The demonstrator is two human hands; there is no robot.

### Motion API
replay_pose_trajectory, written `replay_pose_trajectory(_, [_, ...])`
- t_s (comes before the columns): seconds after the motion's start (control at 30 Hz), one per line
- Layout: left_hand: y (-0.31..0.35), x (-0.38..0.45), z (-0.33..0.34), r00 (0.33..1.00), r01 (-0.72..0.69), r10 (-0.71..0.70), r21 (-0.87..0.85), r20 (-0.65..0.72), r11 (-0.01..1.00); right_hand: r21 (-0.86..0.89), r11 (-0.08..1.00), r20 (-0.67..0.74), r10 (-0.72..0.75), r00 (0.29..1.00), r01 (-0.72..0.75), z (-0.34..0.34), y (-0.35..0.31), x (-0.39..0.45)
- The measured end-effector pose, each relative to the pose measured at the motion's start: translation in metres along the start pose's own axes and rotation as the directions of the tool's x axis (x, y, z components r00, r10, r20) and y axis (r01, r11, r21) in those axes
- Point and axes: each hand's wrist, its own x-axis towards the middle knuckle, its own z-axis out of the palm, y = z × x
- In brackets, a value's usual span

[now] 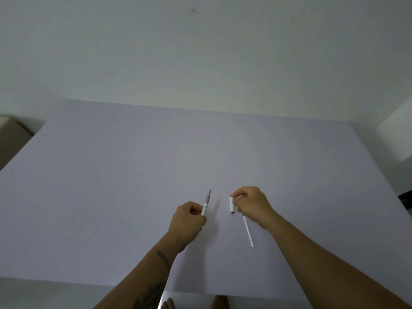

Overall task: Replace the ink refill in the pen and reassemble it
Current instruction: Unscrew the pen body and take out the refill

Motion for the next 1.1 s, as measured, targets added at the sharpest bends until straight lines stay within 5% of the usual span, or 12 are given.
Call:
replay_pose_trajectory(0.17, [0.010,-0.008,-0.015,0.993,-0.120,0.120,0.039,0.017,0.992,0.285,0.954,0.148,0.053,0.987,-0.094,0.034,-0.031,-0.036])
replay_pose_trajectory(0.43, [0.023,-0.020,-0.047,0.940,-0.333,0.340,0.142,-0.027,0.932,0.637,0.769,-0.014,0.085,0.996,-0.056,0.063,-0.058,-0.064])
replay_pose_trajectory(0.73, [0.032,-0.019,-0.069,0.924,-0.379,0.382,0.166,0.018,0.910,0.818,0.562,0.114,0.059,0.992,-0.128,0.065,-0.081,-0.079])
replay_pose_trajectory(0.93, [0.023,-0.019,-0.068,0.924,-0.381,0.380,0.170,0.037,0.909,0.770,0.628,0.038,0.126,0.991,-0.109,0.067,-0.077,-0.080])
replay_pose_trajectory(1.1, [0.029,-0.015,-0.072,0.918,-0.397,0.393,0.180,0.057,0.900,0.841,0.510,0.156,0.088,0.984,-0.179,0.059,-0.078,-0.080])
